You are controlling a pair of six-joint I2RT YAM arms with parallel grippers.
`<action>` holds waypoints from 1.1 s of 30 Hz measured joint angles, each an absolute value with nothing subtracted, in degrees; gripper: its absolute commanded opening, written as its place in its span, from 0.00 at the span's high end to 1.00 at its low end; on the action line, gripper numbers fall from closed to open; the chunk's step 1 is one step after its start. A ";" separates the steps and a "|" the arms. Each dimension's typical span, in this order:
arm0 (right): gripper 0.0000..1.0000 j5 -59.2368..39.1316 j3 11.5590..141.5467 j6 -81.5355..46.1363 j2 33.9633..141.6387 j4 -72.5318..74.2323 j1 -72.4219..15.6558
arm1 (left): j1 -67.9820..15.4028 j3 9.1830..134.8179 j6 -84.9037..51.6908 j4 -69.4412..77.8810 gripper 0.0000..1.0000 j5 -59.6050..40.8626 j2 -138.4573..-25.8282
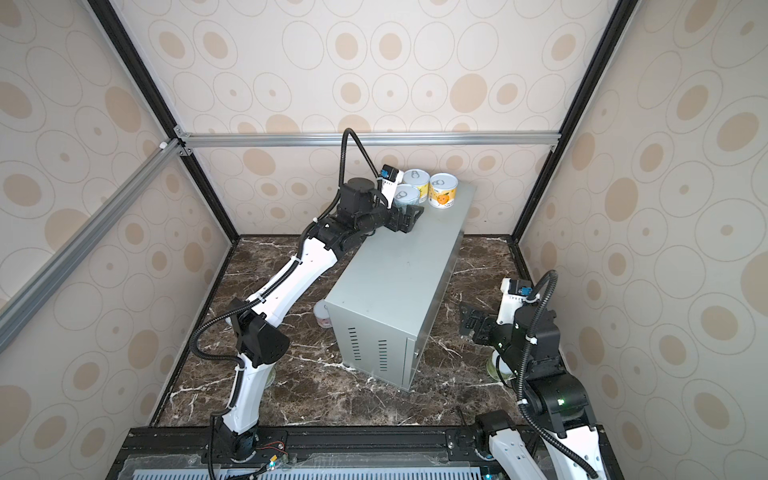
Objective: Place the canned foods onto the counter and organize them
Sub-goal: 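Open the left gripper and draw it back down toward the floor cans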
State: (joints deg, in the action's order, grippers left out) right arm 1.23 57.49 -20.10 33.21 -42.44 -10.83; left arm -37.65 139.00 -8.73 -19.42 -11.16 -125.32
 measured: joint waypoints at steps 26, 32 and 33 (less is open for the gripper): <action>0.01 9.34 64.62 -21.17 33.32 -55.13 -10.87 | -37.60 96.38 -9.61 -13.93 0.01 -4.64 -82.15; 0.01 11.00 62.92 -21.58 33.08 -55.94 -10.87 | -36.91 84.68 -10.22 -14.11 0.01 -0.99 -73.17; 0.01 11.27 62.17 -21.63 33.08 -55.96 -10.87 | -36.64 83.11 -10.35 -14.35 0.01 -0.36 -71.75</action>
